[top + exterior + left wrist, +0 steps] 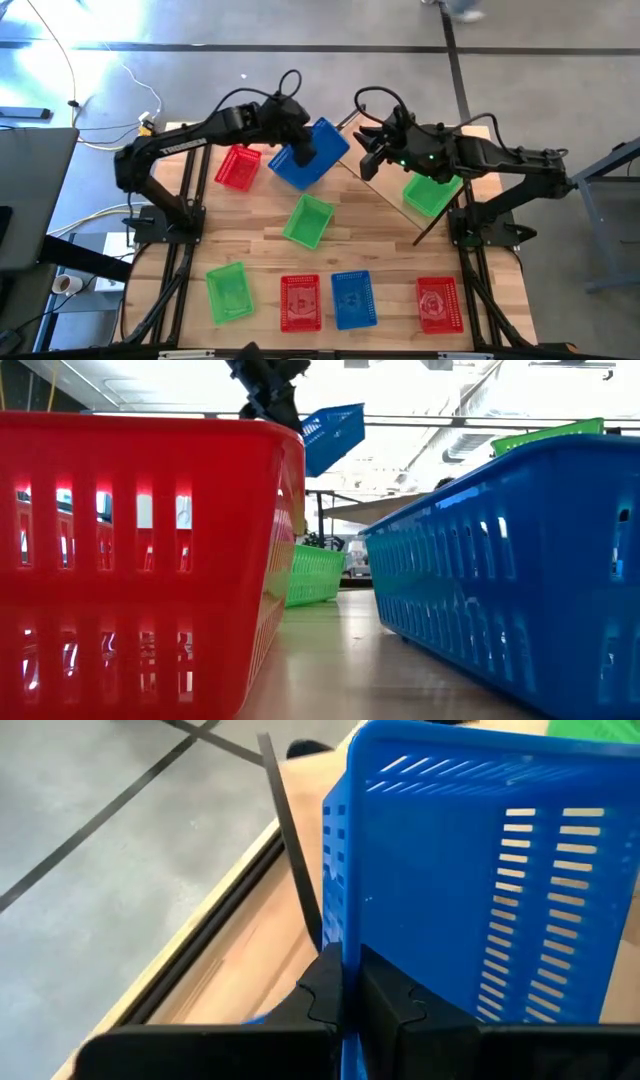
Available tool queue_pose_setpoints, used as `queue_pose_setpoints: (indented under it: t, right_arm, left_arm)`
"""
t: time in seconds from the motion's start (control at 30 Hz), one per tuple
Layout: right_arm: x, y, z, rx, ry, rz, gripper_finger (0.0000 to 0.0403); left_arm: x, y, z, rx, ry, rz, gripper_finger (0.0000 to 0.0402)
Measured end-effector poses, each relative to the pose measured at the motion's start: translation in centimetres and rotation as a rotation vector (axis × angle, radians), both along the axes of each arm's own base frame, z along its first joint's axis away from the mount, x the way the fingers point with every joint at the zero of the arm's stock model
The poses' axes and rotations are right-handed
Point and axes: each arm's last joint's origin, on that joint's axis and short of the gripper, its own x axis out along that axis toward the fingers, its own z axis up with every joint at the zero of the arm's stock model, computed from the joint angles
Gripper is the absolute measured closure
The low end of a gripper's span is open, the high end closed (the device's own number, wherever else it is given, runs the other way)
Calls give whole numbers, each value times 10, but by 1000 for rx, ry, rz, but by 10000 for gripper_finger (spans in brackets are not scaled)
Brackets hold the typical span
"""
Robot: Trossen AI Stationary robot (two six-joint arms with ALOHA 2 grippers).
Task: Stack baskets on shelf by color
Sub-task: Put the middle blue basket on the shelf
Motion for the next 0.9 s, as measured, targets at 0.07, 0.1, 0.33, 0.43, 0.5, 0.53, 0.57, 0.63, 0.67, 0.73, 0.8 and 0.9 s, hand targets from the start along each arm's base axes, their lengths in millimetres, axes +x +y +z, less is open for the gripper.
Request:
queue_pose_setpoints:
  t: [0.07,0.1,0.33,0.43,0.5,0.53,0.57,0.63,0.67,0.73,0.8,0.9]
  right_arm:
    - [0,-1,-1,0,8,-5,329]
    - [0,-2,-1,-1,15,-6,329]
    - [-2,-3,-5,-7,55,-21,329]
    - [-2,-3,-5,-7,61,-21,329]
    - [-2,-3,-5,-7,63,-21,329]
    - [-2,-3,-6,-7,67,-21,329]
    - [-2,-3,-6,-7,68,-21,329]
    - [-2,-3,-6,-8,68,-21,329]
    - [-2,-3,-6,-7,68,-21,329]
    - [-2,-3,-6,-7,68,-21,329]
    - [-2,-3,-6,-8,69,-21,329]
    - [-2,-3,-6,-6,69,-18,329]
  left_arm:
    - [6,6,2,-6,-9,-7,399]
    - [9,10,4,-9,-17,-15,399]
    - [22,41,9,-16,-10,13,399]
    - [26,53,8,-49,-18,2,399]
    - [29,59,5,-76,-18,-12,399]
    - [31,61,4,-87,-22,-20,399]
    - [32,62,3,-94,-27,-28,399]
    - [36,64,1,-118,-37,-39,399]
    - [37,64,-1,-134,-43,-37,399]
    - [40,65,-3,-153,-49,-40,399]
    - [42,65,-6,-159,-53,-39,399]
    - [46,67,-10,-164,-48,-39,399]
